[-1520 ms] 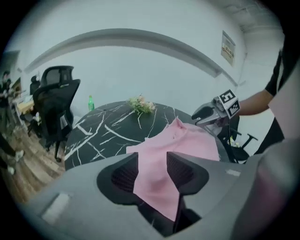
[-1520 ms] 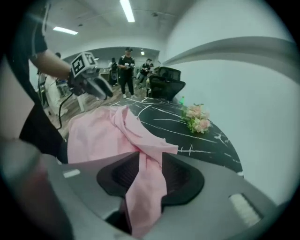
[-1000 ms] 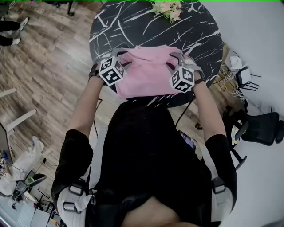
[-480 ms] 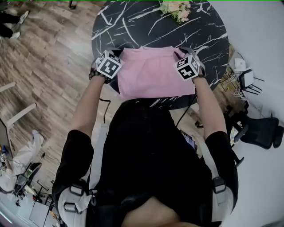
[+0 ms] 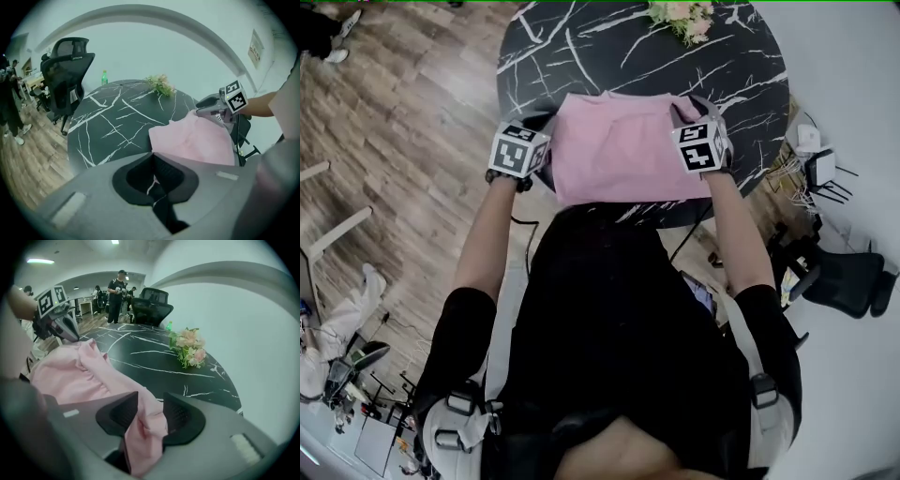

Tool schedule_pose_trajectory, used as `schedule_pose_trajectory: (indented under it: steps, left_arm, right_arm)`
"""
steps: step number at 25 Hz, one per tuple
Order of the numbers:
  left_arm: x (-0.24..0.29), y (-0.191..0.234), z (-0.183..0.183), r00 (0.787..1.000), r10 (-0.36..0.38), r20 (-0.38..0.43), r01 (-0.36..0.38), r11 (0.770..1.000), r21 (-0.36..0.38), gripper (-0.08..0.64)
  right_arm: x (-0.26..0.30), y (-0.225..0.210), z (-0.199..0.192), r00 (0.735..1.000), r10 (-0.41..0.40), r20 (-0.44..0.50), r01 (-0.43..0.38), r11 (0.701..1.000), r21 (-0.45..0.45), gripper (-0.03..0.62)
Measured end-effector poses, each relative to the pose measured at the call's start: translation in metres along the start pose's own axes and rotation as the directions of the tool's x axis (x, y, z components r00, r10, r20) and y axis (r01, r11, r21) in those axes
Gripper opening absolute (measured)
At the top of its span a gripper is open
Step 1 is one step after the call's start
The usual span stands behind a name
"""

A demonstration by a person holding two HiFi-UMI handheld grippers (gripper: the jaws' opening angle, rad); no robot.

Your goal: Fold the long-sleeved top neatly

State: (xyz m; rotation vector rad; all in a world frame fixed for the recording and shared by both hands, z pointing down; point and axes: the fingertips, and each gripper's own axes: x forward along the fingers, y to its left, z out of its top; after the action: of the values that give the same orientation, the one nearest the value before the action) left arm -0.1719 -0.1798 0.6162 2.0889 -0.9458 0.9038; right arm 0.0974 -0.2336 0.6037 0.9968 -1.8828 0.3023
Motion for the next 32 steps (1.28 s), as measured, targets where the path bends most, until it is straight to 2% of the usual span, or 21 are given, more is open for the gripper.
schedule_pose_trajectory:
  steps: [8, 11, 17, 19, 21, 24, 26, 29, 30, 31, 32]
  left_arm:
    - [-0.030, -0.022, -0.021, 0.995, -0.008, 0.095, 0.019, 0.993, -0.118, 0.045]
    - [-0.042, -0.029, -0.037, 0.993, 0.005, 0.115, 0.014, 0.986, -0.164, 0.075]
    - [-0.064, -0.049, -0.094, 0.992, 0.034, 0.119, 0.005, 0.948, -0.317, 0.156]
    - [-0.070, -0.063, -0.112, 0.991, 0.017, 0.135, 0.037, 0.920, -0.389, 0.186]
    - [-0.073, -0.076, -0.127, 0.987, -0.005, 0.161, 0.080, 0.883, -0.462, 0.189]
    - [-0.071, -0.090, -0.144, 0.982, -0.004, 0.189, 0.107, 0.834, -0.541, 0.190]
    - [-0.069, -0.100, -0.152, 0.976, 0.007, 0.220, 0.132, 0.780, -0.611, 0.190]
    - [-0.060, -0.120, -0.158, 0.960, -0.003, 0.280, 0.210, 0.670, -0.712, 0.193]
    - [-0.057, -0.125, -0.160, 0.959, -0.004, 0.285, 0.219, 0.649, -0.729, 0.199]
    - [-0.054, -0.128, -0.161, 0.960, -0.001, 0.281, 0.215, 0.644, -0.734, 0.199]
    - [-0.052, -0.131, -0.161, 0.963, 0.005, 0.271, 0.202, 0.652, -0.730, 0.199]
  right_arm:
    - [-0.023, 0.032, 0.032, 0.994, 0.057, 0.094, -0.064, 0.995, 0.076, 0.169]
    - [-0.024, 0.053, 0.046, 0.987, 0.086, 0.135, -0.095, 0.993, 0.066, 0.169]
    - [-0.035, 0.117, 0.075, 0.960, 0.208, 0.187, -0.217, 0.976, 0.029, 0.167]
    - [-0.035, 0.136, 0.081, 0.949, 0.249, 0.191, -0.254, 0.967, -0.001, 0.166]
    - [-0.034, 0.152, 0.083, 0.941, 0.283, 0.184, -0.286, 0.958, -0.013, 0.163]
    - [-0.031, 0.170, 0.085, 0.931, 0.327, 0.166, -0.330, 0.944, -0.010, 0.160]
    - [-0.030, 0.181, 0.086, 0.921, 0.358, 0.153, -0.360, 0.933, -0.018, 0.158]
    - [-0.031, 0.191, 0.083, 0.911, 0.388, 0.137, -0.386, 0.922, -0.041, 0.156]
    - [-0.030, 0.192, 0.082, 0.910, 0.394, 0.131, -0.391, 0.919, -0.049, 0.156]
    - [-0.030, 0.192, 0.081, 0.908, 0.400, 0.125, -0.396, 0.917, -0.057, 0.156]
    - [-0.030, 0.193, 0.080, 0.906, 0.405, 0.120, -0.400, 0.914, -0.066, 0.156]
